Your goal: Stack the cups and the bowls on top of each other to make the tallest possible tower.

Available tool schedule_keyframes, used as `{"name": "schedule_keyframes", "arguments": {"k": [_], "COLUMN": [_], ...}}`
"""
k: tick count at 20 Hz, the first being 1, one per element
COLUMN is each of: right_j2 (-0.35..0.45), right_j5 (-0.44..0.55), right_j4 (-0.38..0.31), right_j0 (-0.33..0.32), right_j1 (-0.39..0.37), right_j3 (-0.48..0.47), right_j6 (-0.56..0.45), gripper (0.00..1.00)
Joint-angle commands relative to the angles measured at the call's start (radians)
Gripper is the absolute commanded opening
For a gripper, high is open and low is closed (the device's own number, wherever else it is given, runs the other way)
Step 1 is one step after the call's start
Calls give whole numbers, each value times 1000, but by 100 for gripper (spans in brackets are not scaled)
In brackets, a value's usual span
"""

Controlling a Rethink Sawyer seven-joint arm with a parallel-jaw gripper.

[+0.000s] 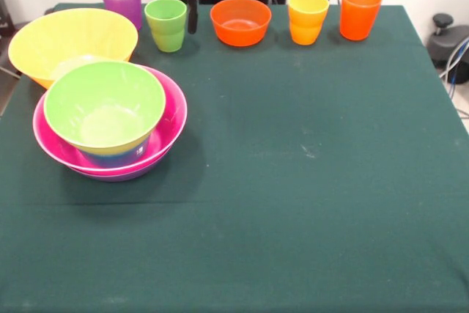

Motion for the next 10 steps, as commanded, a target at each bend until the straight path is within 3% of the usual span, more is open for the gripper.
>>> {"name": "schedule_keyframes", "arguments": {"k": [1, 10], "right_j2": [106, 97], "right_j5": [61, 59], "right_j4": [-6, -43], "right_j0": [-1, -20], "right_j1": [3, -1], "right_j3": [51, 38], "right_j6": [92, 43], "gripper": [100, 100]}}
